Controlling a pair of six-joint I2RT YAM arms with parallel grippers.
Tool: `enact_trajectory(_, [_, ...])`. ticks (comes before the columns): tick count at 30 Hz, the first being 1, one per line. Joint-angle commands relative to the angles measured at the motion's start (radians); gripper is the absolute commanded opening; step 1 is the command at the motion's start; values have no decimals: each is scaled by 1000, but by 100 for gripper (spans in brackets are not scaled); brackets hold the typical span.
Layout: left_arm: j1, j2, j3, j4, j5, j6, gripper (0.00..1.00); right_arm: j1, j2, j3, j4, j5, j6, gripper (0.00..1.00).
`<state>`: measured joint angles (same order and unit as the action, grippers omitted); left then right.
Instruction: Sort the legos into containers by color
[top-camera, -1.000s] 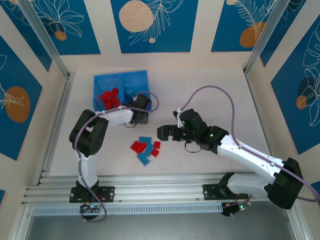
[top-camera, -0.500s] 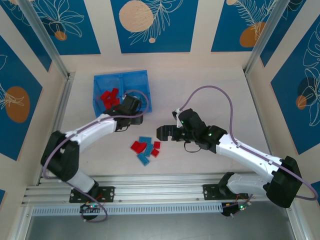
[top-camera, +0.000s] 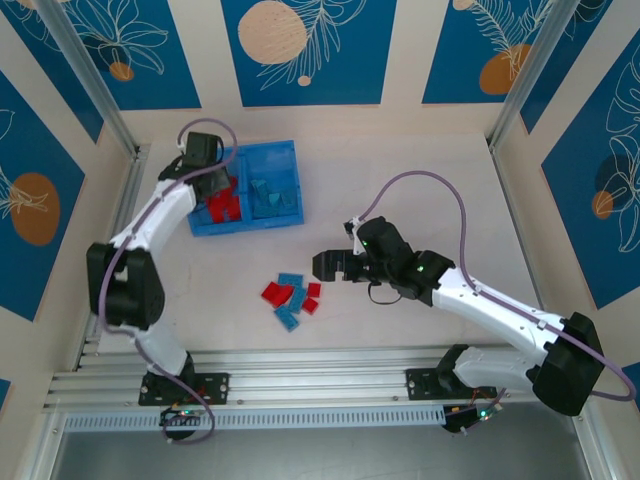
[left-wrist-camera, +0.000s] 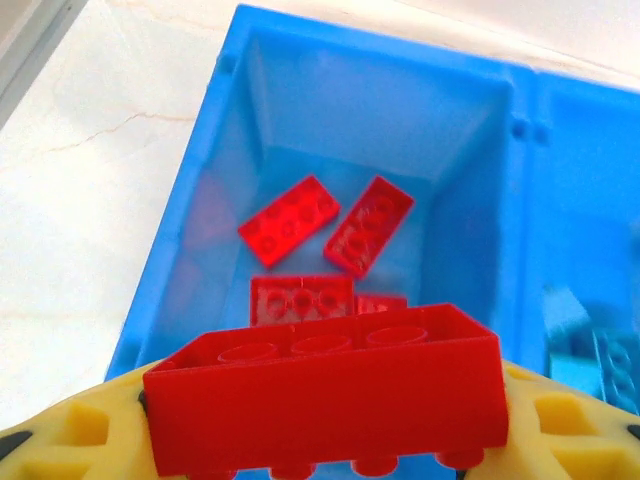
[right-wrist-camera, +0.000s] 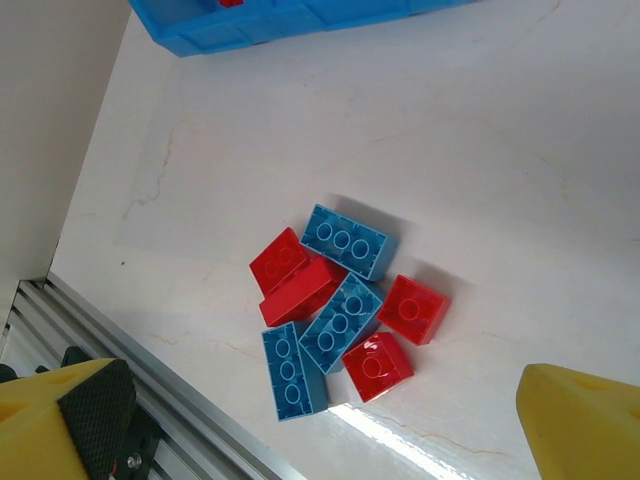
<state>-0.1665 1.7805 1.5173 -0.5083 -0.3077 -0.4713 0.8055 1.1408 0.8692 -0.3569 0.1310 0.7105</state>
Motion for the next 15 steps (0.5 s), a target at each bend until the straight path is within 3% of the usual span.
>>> enact_trajectory(1, [51,148,176,-121,105,-33,49,9,-51,16,-42,8,12,99])
enact_trajectory(4, [75,224,270,-166,162,-59,52,11,-90,9,-73,30,14,100])
enact_trajectory(8, [78,193,273,-158,193,-71,72,11,-127,-8,-83,36,21,99])
enact_trajectory(15, [72,-47,126,-96,271,-96,87,13,-111,-15,-68,56,14,100])
